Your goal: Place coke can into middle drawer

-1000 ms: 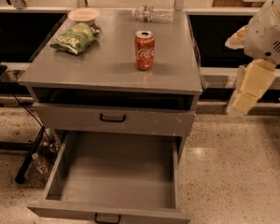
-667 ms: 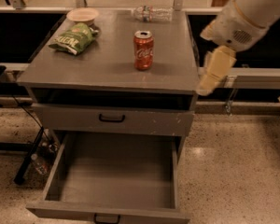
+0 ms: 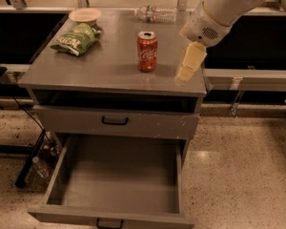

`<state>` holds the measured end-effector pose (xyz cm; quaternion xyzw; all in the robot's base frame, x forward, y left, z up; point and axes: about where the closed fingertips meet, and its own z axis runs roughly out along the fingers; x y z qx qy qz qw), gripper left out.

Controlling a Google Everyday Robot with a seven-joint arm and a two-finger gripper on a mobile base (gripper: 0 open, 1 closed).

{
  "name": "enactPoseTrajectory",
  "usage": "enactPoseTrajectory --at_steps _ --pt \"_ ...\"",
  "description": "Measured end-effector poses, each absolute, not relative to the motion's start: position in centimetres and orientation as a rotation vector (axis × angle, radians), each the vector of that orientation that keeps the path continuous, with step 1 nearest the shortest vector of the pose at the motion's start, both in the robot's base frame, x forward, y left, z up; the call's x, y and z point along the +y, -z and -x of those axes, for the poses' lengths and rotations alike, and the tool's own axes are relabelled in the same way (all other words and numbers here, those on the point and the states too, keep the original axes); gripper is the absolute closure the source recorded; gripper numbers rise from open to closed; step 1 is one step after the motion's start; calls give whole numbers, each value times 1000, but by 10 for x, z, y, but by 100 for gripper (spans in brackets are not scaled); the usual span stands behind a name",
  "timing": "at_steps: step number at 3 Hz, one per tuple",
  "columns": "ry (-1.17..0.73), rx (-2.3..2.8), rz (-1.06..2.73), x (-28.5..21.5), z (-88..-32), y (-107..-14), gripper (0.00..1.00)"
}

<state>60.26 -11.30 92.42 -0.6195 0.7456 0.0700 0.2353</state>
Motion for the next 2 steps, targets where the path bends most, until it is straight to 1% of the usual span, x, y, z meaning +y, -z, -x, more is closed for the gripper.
enactPoseTrajectory --at_steps 1,2 --pt "-226 2041 1720 -101 -613 -913 0" --pt "-322 2020 1690 -104 -613 -910 0"
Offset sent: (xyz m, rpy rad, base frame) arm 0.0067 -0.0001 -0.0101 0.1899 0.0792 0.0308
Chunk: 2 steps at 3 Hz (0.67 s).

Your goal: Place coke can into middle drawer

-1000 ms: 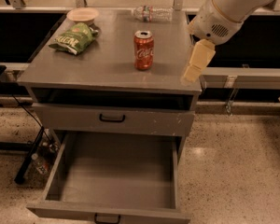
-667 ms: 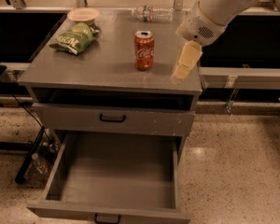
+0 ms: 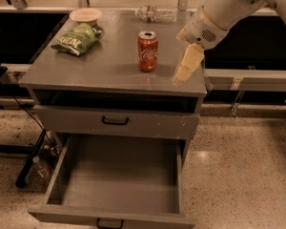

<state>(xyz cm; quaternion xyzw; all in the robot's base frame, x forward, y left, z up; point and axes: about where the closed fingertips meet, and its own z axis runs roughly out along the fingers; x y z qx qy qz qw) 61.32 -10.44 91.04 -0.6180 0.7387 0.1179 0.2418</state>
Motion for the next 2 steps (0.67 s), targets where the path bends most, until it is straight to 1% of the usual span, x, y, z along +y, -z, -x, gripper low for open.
enactPoseTrajectory --at_steps 1,2 --pt "-578 1983 1579 -106 -618 -898 0" --pt "-826 1906 1483 -91 -623 -894 0"
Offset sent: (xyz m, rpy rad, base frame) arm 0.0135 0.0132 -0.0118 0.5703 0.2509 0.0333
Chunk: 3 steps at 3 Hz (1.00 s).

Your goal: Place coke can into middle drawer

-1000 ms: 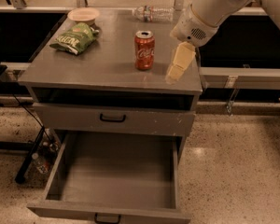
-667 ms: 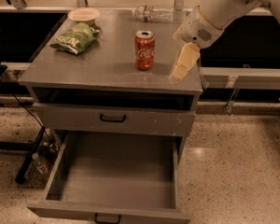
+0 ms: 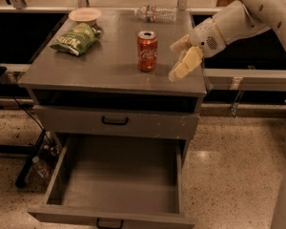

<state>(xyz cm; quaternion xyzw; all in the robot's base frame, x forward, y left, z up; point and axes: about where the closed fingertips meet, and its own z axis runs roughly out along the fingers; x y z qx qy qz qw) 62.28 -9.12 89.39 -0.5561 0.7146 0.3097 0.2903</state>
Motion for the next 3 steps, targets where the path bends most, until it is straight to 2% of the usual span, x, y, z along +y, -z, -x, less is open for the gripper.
enactPoseTrajectory --at_steps 1,3 --pt "-830 1903 1483 -90 -623 -895 0" --pt "-924 1818 1406 -60 -684 -897 0"
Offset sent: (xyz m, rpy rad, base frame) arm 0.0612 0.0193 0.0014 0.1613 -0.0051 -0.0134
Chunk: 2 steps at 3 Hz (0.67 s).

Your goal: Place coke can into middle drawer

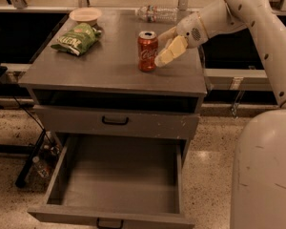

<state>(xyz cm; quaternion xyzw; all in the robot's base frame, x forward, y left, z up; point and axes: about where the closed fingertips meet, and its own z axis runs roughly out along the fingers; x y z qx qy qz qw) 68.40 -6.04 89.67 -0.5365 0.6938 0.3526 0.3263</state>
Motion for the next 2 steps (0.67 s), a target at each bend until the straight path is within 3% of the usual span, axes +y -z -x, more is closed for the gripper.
enactPoseTrajectory --at_steps 2 --pt "-1000 1749 1413 -25 -704 -895 0"
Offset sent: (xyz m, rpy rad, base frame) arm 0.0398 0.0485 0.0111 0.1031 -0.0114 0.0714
